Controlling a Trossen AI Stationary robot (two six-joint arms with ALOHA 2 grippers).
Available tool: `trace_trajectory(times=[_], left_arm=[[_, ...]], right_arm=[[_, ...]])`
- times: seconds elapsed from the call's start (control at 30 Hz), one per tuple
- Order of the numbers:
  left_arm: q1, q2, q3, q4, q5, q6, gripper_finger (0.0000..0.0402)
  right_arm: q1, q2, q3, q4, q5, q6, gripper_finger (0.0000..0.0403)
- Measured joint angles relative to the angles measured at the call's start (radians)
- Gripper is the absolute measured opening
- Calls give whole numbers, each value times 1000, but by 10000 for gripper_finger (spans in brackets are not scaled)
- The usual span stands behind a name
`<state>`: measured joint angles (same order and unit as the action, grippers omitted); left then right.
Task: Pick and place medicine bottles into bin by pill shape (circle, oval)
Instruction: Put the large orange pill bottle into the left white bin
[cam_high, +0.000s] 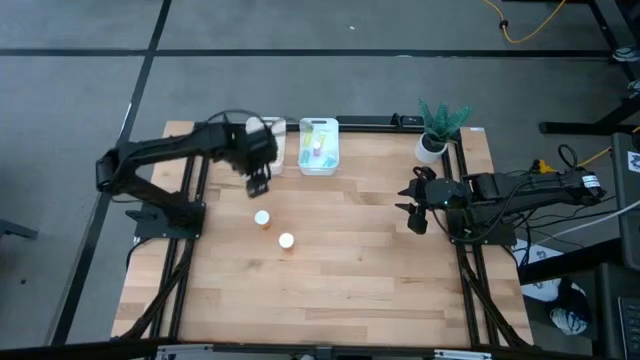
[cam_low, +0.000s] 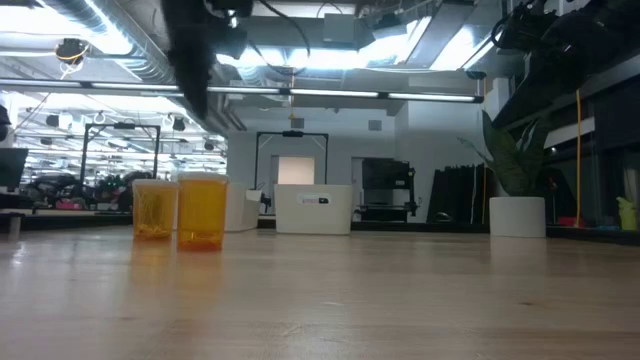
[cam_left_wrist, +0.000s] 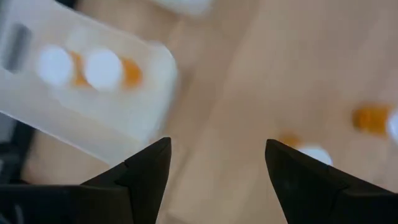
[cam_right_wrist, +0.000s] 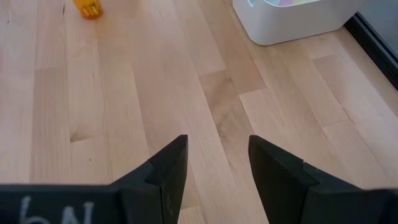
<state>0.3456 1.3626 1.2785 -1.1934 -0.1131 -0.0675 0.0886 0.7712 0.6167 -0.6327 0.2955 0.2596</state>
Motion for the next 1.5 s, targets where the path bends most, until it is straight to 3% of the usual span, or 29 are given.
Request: trace_trajectory(times=[0.17,0.4,0.6,0.7,0.93,1.17,1.5], left_arm=[[-120,-50,-114,-69,1,-129,251],[-281,-73,-330,-11,30,-332,251],[-417,-73,-527,243,57,-390,251],[-464,-73,-592,410,6,-397,251],[-483,-73,-612,507,-110,-393,251],[-481,-73,-612,690,-117,-307,251],[-451,-73,-612,681,-101,-298,249]], right_arm=[[0,0,0,0,0,0,171],[0,0,0,2,0,0,171],[0,0,0,9,0,-1,171],[0,0,0,9,0,-2,171],[0,0,0,16,0,-2,171],[0,0,0,16,0,-2,171],[0,0,0,16,0,-2,171]])
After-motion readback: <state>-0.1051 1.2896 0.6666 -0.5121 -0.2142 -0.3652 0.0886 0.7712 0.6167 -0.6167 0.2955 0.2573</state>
